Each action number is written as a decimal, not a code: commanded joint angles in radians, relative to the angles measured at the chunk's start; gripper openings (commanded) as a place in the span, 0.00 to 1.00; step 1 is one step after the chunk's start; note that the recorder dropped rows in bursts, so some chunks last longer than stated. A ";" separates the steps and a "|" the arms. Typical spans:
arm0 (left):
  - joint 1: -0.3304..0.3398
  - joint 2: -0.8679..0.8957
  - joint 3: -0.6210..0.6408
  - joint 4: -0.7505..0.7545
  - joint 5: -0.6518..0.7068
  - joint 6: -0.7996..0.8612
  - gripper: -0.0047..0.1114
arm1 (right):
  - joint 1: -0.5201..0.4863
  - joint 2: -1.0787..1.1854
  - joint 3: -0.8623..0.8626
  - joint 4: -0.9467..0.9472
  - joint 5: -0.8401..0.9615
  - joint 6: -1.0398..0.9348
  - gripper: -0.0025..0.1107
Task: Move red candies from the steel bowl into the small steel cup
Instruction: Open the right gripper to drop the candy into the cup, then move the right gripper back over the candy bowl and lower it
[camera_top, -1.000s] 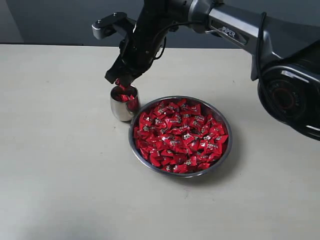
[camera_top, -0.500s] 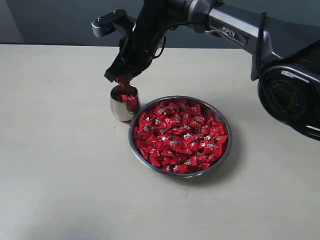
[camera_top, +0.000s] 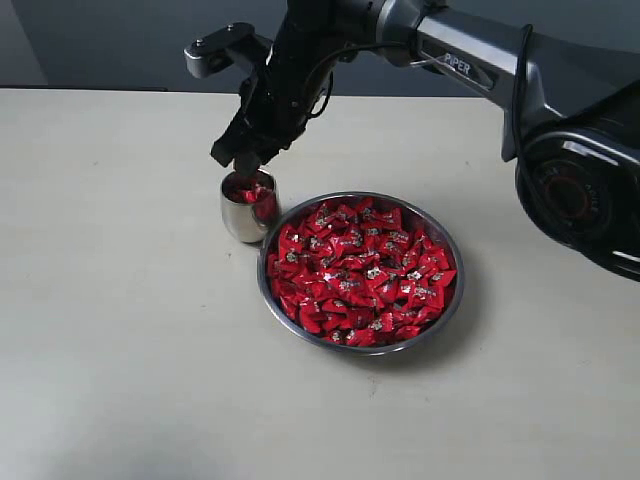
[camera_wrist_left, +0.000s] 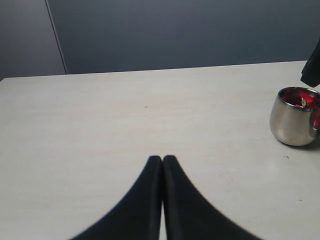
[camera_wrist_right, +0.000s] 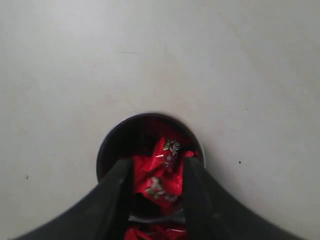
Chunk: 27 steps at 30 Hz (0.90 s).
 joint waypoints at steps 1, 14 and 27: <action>-0.008 -0.004 0.004 0.001 -0.002 -0.003 0.04 | -0.004 0.000 -0.006 -0.005 0.001 0.002 0.32; -0.008 -0.004 0.004 0.001 -0.002 -0.003 0.04 | -0.004 -0.026 -0.006 -0.015 -0.026 0.083 0.02; -0.008 -0.004 0.004 0.001 -0.002 -0.003 0.04 | -0.034 -0.120 -0.006 -0.245 -0.126 0.358 0.02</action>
